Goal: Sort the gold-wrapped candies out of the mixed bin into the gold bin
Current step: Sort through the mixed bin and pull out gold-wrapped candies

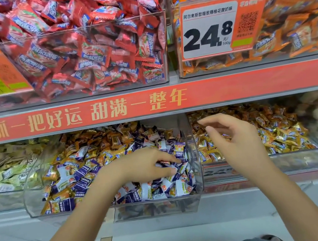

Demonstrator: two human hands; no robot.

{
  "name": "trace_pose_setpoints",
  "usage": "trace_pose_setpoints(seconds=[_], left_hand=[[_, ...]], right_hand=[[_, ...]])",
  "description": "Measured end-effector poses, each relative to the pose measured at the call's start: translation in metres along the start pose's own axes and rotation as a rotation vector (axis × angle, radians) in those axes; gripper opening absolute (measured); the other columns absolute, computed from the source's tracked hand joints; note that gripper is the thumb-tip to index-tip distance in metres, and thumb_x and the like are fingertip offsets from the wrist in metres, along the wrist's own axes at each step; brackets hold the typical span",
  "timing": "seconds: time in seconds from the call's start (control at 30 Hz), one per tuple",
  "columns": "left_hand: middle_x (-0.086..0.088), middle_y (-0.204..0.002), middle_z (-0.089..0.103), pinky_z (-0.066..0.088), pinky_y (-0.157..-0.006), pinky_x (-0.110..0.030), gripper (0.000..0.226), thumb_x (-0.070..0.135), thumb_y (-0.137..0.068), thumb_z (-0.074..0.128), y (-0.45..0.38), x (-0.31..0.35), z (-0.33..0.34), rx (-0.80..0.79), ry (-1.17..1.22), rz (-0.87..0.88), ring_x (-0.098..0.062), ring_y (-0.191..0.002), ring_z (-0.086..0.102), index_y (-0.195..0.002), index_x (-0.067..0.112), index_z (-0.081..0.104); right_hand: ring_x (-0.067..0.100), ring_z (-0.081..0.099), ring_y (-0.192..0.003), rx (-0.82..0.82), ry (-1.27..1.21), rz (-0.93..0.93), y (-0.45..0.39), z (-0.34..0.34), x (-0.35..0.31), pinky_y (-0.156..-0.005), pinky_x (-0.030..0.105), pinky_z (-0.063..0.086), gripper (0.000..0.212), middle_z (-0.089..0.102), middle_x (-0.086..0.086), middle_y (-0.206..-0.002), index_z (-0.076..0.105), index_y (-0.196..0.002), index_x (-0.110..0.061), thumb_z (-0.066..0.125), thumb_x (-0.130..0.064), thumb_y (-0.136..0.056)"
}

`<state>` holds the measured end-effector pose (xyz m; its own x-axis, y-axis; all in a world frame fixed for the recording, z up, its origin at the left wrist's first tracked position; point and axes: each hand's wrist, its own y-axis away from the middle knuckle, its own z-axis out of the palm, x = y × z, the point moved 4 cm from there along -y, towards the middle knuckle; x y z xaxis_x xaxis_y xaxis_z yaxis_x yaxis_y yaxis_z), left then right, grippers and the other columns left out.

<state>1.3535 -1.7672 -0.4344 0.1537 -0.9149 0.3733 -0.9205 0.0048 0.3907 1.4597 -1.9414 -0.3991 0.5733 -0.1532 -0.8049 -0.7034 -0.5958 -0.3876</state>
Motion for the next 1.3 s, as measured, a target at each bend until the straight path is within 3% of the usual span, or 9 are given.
trace_pose_setpoints(seconds=[0.1, 0.2, 0.37, 0.53, 0.63, 0.77, 0.87, 1.0, 1.3], left_hand=[[0.001, -0.091, 0.070, 0.052, -0.075, -0.024, 0.037, 0.057, -0.093, 0.042, -0.010, -0.007, -0.027, 0.092, 0.179, -0.072, -0.019, -0.077, 0.064, -0.103, 0.035, 0.070], [-0.004, -0.104, 0.065, 0.043, -0.075, -0.015, 0.030, 0.044, -0.095, 0.051, -0.050, -0.020, -0.049, 0.362, 0.208, -0.170, -0.019, -0.089, 0.061, -0.099, 0.018, 0.064], [-0.007, -0.118, 0.057, 0.039, -0.063, -0.016, 0.044, 0.018, -0.086, 0.065, -0.115, -0.022, -0.036, 0.059, -0.072, -0.085, -0.016, -0.086, 0.047, -0.126, 0.010, 0.051], [-0.011, -0.077, 0.049, 0.027, -0.047, -0.026, 0.037, 0.005, -0.091, 0.045, -0.129, -0.027, -0.025, -0.037, -0.152, -0.224, -0.018, -0.056, 0.035, -0.127, 0.002, 0.051], [-0.013, -0.114, 0.058, 0.038, -0.062, -0.034, 0.053, 0.011, -0.096, 0.042, -0.122, -0.029, -0.012, -0.075, -0.031, -0.200, -0.021, -0.071, 0.050, -0.147, 0.014, 0.028], [0.000, -0.143, 0.045, 0.039, -0.094, -0.026, 0.053, 0.032, -0.093, 0.057, -0.118, -0.030, -0.012, 0.062, 0.070, -0.156, -0.022, -0.123, 0.047, -0.142, 0.021, 0.041], [-0.003, -0.099, 0.060, 0.037, -0.069, -0.016, 0.016, 0.031, -0.090, 0.061, -0.110, -0.030, -0.022, 0.165, 0.195, -0.108, -0.016, -0.085, 0.052, -0.100, 0.019, 0.059], [0.002, -0.077, 0.057, 0.041, -0.048, -0.010, 0.019, 0.036, -0.093, 0.057, -0.070, -0.031, -0.042, 0.362, 0.433, -0.208, 0.000, -0.050, 0.051, -0.100, 0.023, 0.046], [0.007, -0.083, 0.064, 0.042, -0.050, -0.010, 0.011, 0.022, -0.089, 0.065, 0.039, -0.019, -0.045, 0.679, 0.545, -0.192, 0.003, -0.051, 0.057, -0.099, 0.020, 0.067]], right_hand=[[-0.005, 0.062, -0.090, 0.058, -0.031, 0.038, -0.004, -0.011, 0.008, -0.076, 0.007, 0.047, 0.028, 0.067, -0.022, -0.093, 0.068, -0.093, -0.032, 0.055, -0.007, -0.093], [-0.002, 0.063, -0.089, 0.100, -0.080, 0.043, -0.005, -0.015, 0.010, -0.078, 0.008, 0.047, 0.028, 0.069, -0.016, -0.092, 0.069, -0.092, -0.027, 0.054, -0.003, -0.093], [-0.004, 0.061, -0.088, 0.069, -0.063, 0.059, -0.005, -0.014, 0.011, -0.076, 0.005, 0.045, 0.025, 0.068, -0.017, -0.091, 0.069, -0.092, -0.028, 0.058, -0.006, -0.091], [-0.003, 0.062, -0.090, 0.051, -0.101, 0.068, -0.007, -0.014, 0.013, -0.077, 0.007, 0.047, 0.028, 0.067, -0.016, -0.093, 0.065, -0.093, -0.032, 0.061, -0.005, -0.089], [-0.003, 0.062, -0.087, 0.046, -0.144, 0.087, -0.008, -0.010, 0.011, -0.075, 0.007, 0.047, 0.028, 0.067, -0.012, -0.090, 0.062, -0.094, -0.033, 0.061, -0.006, -0.089], [0.003, 0.064, -0.086, -0.047, -0.189, 0.112, -0.008, 0.001, 0.006, -0.078, 0.016, 0.052, 0.031, 0.068, -0.007, -0.090, 0.057, -0.097, -0.036, 0.067, -0.009, -0.086], [0.005, 0.065, -0.086, -0.112, -0.234, 0.105, -0.008, 0.007, 0.003, -0.079, 0.015, 0.051, 0.035, 0.069, -0.005, -0.090, 0.057, -0.101, -0.036, 0.069, -0.008, -0.084], [0.005, 0.065, -0.087, -0.112, -0.272, 0.123, -0.007, 0.002, 0.004, -0.079, 0.014, 0.051, 0.031, 0.070, -0.006, -0.090, 0.061, -0.102, -0.033, 0.069, -0.010, -0.084], [0.007, 0.066, -0.086, -0.165, -0.306, 0.041, 0.006, 0.008, -0.027, -0.075, 0.022, 0.056, 0.023, 0.071, -0.010, -0.089, 0.071, -0.091, -0.025, 0.066, -0.003, -0.086]])
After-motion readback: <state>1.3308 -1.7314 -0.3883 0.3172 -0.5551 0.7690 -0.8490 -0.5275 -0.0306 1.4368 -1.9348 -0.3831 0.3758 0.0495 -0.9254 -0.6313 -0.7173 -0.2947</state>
